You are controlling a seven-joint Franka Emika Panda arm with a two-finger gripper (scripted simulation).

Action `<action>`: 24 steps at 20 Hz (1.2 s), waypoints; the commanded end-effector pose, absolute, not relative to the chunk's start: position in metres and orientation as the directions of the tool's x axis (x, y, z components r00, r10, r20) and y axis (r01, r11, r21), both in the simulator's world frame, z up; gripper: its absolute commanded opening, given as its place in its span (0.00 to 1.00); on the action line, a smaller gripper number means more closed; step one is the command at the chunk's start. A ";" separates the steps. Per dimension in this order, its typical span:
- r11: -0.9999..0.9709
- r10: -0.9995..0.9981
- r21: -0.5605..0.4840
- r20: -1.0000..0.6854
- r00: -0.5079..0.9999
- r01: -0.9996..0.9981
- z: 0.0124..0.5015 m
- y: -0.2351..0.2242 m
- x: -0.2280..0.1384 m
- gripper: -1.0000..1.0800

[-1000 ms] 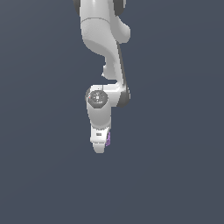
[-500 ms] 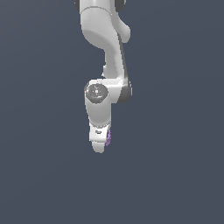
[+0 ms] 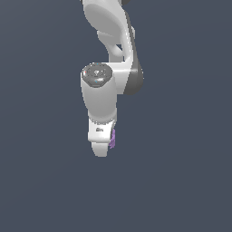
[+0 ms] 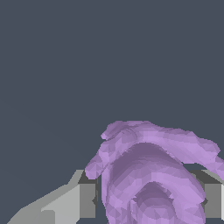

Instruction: Pick up the object and move it to a goal position.

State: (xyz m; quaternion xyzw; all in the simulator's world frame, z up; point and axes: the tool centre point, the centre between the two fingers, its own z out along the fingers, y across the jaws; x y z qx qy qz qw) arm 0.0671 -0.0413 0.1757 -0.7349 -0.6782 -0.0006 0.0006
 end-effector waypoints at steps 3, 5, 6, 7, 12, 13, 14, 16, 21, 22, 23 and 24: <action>-0.080 0.997 0.000 0.002 0.080 0.997 0.221 -0.039 0.080 0.00; -0.080 0.997 0.000 0.002 0.080 0.997 0.241 -0.038 0.086 0.00; -0.080 0.997 0.000 0.002 0.080 0.997 0.250 -0.038 0.089 0.00; -0.080 0.997 0.000 0.002 0.080 0.997 0.259 -0.037 0.092 0.00; -0.080 0.997 0.000 0.002 0.080 0.997 0.296 -0.036 0.103 0.00; -0.081 0.997 0.000 0.002 0.081 0.997 0.302 -0.036 0.106 0.00; -0.081 0.997 0.000 0.002 0.081 0.997 0.309 -0.036 0.108 0.00; -0.081 0.997 0.000 0.002 0.081 0.997 0.320 -0.035 0.112 0.00; -0.081 0.997 0.000 0.001 0.081 0.997 0.344 -0.035 0.120 0.00; -0.081 0.997 0.000 0.001 0.081 0.997 0.348 -0.034 0.121 0.00; -0.082 0.997 0.000 0.001 0.082 0.997 0.352 -0.034 0.123 0.00; -0.082 0.997 0.000 0.001 0.082 0.997 0.355 -0.034 0.124 0.00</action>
